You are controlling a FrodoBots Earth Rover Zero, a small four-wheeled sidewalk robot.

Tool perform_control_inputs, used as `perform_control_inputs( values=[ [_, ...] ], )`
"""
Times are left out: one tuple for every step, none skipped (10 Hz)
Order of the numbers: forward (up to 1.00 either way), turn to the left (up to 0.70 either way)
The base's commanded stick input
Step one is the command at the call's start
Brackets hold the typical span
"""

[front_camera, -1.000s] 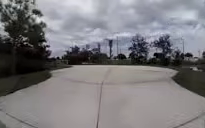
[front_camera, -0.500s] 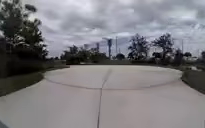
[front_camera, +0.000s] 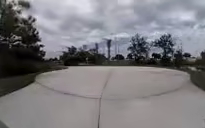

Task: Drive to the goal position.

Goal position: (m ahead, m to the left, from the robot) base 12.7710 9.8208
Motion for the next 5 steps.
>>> perform_control_inputs(
  values=[
    [0.85,0.00],
    [0.85,0.00],
    [0.85,0.00],
    [0.85,0.00],
    [0.85,0.00]
  ],
)
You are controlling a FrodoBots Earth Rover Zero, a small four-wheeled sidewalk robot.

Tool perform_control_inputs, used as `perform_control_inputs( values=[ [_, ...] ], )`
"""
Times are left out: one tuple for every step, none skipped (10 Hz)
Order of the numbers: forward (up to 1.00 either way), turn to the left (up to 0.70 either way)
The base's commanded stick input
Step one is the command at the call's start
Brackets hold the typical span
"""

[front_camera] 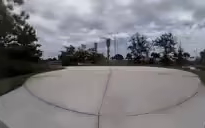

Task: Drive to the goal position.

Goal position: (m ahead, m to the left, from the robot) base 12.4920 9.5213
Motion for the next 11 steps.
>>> perform_control_inputs(
  values=[
    [0.85,0.00],
    [0.85,0.00],
    [0.85,0.00],
    [0.85,0.00],
    [0.85,0.22],
    [0.85,0.34],
    [0.85,0.34],
    [0.85,0.17],
    [0.85,0.00],
    [0.85,0.00],
    [0.85,0.00]
  ],
)
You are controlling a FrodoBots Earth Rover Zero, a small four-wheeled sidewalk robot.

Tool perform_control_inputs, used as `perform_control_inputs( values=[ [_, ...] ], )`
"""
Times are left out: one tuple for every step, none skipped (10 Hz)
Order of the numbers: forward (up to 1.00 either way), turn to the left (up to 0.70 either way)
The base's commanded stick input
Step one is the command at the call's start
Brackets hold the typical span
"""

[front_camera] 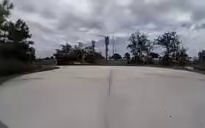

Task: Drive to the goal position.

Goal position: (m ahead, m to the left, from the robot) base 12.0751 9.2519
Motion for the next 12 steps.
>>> perform_control_inputs(
  values=[
    [0.85,0.00],
    [0.85,0.00],
    [0.85,0.00],
    [0.85,0.00],
    [0.85,0.00],
    [0.85,0.00],
    [0.85,0.00],
    [0.85,0.00],
    [0.85,0.00],
    [0.85,0.00],
    [0.85,0.00],
    [0.85,0.00]
  ],
)
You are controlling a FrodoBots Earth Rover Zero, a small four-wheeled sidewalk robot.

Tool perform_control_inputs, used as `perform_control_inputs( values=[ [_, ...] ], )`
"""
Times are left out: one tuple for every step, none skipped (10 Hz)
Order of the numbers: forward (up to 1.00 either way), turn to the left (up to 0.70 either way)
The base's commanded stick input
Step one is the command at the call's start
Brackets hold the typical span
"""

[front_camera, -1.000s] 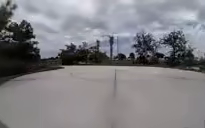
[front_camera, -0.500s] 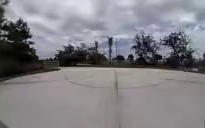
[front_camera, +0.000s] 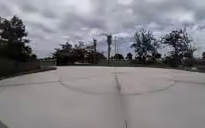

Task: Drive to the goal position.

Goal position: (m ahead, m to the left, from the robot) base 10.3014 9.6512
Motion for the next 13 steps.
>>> perform_control_inputs(
  values=[
    [0.85,0.00],
    [0.85,0.00],
    [0.85,0.00],
    [0.85,0.00],
    [0.85,0.00],
    [0.85,0.00],
    [0.85,0.00],
    [0.85,0.00],
    [0.85,0.00],
    [0.85,0.00],
    [0.85,0.00],
    [0.85,0.00],
    [0.85,0.00]
  ],
)
